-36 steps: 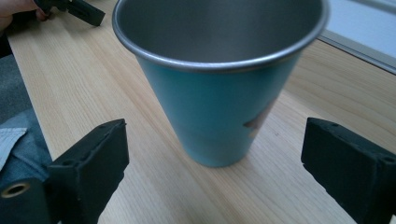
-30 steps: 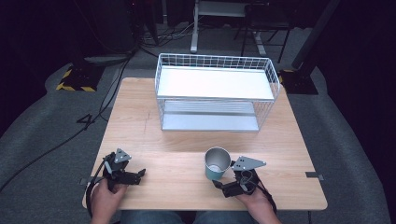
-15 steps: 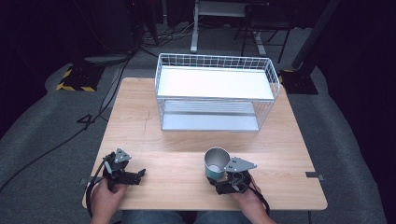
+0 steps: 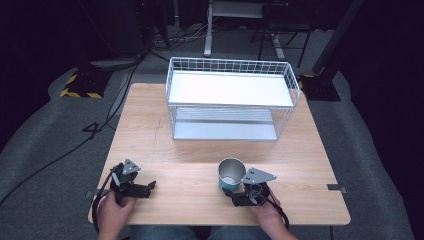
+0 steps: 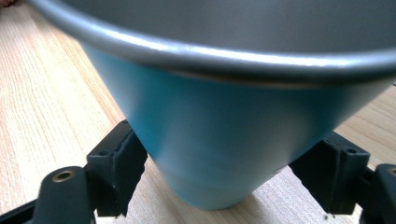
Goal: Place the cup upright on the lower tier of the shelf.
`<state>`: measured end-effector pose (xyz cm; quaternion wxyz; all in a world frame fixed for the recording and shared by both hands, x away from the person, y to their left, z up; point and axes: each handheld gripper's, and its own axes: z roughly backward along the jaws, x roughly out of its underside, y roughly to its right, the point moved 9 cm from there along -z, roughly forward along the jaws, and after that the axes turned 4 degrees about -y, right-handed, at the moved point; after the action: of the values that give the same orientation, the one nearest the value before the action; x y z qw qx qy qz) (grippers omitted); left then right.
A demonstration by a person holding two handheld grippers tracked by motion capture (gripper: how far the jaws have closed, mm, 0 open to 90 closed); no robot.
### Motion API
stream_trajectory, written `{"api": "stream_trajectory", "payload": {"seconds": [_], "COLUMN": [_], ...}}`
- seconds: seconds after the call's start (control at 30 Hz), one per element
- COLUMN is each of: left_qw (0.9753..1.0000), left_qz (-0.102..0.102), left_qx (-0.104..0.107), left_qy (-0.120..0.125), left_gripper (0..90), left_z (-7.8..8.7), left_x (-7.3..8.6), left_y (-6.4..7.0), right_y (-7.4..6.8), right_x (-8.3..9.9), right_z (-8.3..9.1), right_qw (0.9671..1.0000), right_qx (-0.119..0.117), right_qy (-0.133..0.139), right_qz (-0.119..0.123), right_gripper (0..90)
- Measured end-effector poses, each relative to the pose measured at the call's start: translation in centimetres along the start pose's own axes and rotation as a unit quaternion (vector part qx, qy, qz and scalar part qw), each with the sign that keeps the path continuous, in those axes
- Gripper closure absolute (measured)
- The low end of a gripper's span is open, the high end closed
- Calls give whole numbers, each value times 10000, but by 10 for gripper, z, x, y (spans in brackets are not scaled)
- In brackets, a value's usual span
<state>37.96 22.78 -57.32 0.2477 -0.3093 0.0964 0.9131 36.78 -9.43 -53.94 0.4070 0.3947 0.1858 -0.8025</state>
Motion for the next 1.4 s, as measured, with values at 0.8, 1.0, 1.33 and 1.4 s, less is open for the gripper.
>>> {"api": "stream_trajectory", "payload": {"seconds": [0.8,1.0,1.33,1.4], "left_qw": [10000,10000,10000,10000], "left_qz": [2,-1,10,9], "left_qx": [3,-1,16,15], "left_qy": [-3,-9,-18,-18], "left_gripper": [2,2,2,2], "left_z": [0,0,0,0], "left_x": [0,-1,-1,-1], "left_y": [0,0,0,0], "right_y": [30,46,65,69], "right_x": [-37,-49,-70,-73], "right_z": [12,7,-5,-7], "right_qw": [9990,9979,9962,9959], "right_qx": [53,220,514,560], "right_qy": [186,201,200,195], "right_qz": [-412,-575,-669,-678], "right_gripper": [233,233,233,233]}}
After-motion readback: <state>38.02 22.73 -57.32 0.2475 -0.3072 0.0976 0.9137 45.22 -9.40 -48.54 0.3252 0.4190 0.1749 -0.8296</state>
